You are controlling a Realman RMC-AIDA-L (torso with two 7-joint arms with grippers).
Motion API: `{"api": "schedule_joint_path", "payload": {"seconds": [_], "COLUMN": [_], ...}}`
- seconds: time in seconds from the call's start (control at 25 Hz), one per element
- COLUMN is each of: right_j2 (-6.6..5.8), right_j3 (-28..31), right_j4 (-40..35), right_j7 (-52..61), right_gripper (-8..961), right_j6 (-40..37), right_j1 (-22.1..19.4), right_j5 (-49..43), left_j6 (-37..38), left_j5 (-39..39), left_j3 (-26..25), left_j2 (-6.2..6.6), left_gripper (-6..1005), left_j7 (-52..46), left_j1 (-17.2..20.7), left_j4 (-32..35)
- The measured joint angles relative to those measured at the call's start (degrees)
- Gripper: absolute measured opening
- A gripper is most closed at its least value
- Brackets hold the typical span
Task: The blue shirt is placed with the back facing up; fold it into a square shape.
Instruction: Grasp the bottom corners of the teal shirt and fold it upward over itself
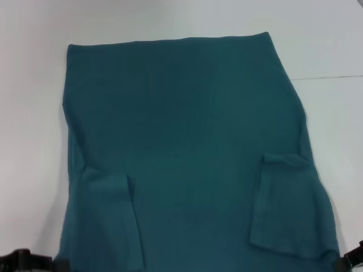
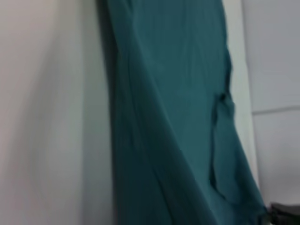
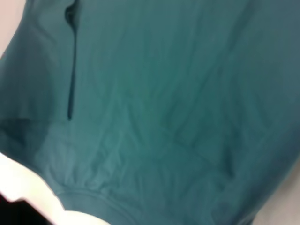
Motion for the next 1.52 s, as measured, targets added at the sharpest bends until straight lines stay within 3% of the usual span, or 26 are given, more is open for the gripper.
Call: {"api": "schedule_joint_path", "payload": {"seconds": [0.16, 0.36, 0.48, 0.64, 0.8, 1.0, 1.2, 1.36, 1.52], "right_j2": [0.97, 1.1, 0.15, -2.64, -4.81, -5.36, -4.47, -3.05, -1.16], "right_j3": [0.3, 1.9, 3.9, 6.1, 11.1, 14.8, 12.4, 6.2, -1.1], "right_j4": [0.0, 0.0, 0.0, 0.3, 0.6, 1.8, 5.7, 11.5, 14.1], "right_j7": [-1.1, -1.7, -3.3, -3.4, -1.6, 0.6, -0.6, -2.7, -2.8], "right_gripper": [41, 41, 41, 42, 42, 42, 42, 42, 42], "right_j6": [-1.6, -1.8, -2.1, -1.5, 2.4, 13.8, 27.8, 39.9, 49.4], "right_j1": [0.0, 0.2, 1.1, 2.5, 4.2, 5.5, 7.9, 10.0, 11.6], "right_j5": [0.1, 0.4, 3.0, 8.4, 12.3, 18.2, 19.8, 19.4, 18.5], "left_j6": [2.5, 2.6, 2.6, 1.7, -5.2, -16.6, -30.1, -41.3, -46.1], "left_j5": [0.0, -0.2, -1.5, -3.7, -4.9, -4.7, -4.5, -4.5, -4.5], "left_j3": [-0.1, -0.2, -1.4, -3.9, -5.1, -4.2, 0.3, 8.3, 12.1], "left_j2": [-0.08, -0.13, 0.38, 1.65, 3.15, 4.87, 5.56, 4.46, 3.6], "left_gripper": [3, 3, 3, 3, 3, 2, 2, 2, 2], "left_j7": [1.3, 1.4, 1.0, -0.9, -5.6, -6.9, -8.4, -10.4, -10.6], "left_j1": [0.0, -0.1, -1.3, -4.5, -9.4, -15.7, -21.3, -23.1, -23.3], "left_j4": [0.0, 0.0, -0.4, -2.0, -5.4, -10.5, -13.5, -14.8, -15.3]}}
